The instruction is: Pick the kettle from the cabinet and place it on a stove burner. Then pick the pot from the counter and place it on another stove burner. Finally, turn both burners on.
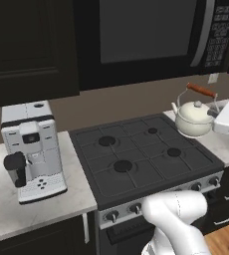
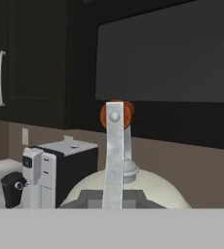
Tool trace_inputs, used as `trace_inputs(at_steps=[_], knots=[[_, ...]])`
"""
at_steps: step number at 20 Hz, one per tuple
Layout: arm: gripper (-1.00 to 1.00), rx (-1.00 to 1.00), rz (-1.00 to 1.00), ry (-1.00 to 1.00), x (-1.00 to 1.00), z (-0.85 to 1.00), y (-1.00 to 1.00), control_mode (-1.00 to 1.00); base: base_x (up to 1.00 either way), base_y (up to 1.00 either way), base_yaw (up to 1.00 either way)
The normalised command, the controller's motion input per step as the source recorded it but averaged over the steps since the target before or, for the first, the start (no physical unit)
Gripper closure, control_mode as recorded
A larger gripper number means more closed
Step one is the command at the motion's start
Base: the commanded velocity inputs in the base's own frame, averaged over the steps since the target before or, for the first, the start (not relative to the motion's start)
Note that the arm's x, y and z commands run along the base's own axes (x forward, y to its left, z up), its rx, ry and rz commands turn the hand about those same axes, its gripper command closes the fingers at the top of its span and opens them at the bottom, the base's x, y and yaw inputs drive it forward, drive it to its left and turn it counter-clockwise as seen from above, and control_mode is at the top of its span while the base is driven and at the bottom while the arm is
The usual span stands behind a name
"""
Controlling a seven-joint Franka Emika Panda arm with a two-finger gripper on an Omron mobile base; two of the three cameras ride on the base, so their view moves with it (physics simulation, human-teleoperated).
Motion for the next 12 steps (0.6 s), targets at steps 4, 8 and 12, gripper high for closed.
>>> trace_inputs(at_steps=[4, 8, 12], knots=[[1.00, -0.02, 0.00, 0.00, 0.32, -0.26, 0.00, -1.00, 0.00, 0.00, 0.00], [1.00, 0.00, 0.00, 0.00, 0.38, -0.21, 0.00, -1.00, 0.00, 0.00, 0.00], [1.00, 0.00, 0.01, 0.00, 0.44, -0.21, 0.00, -1.00, 0.00, 0.00, 0.00]])
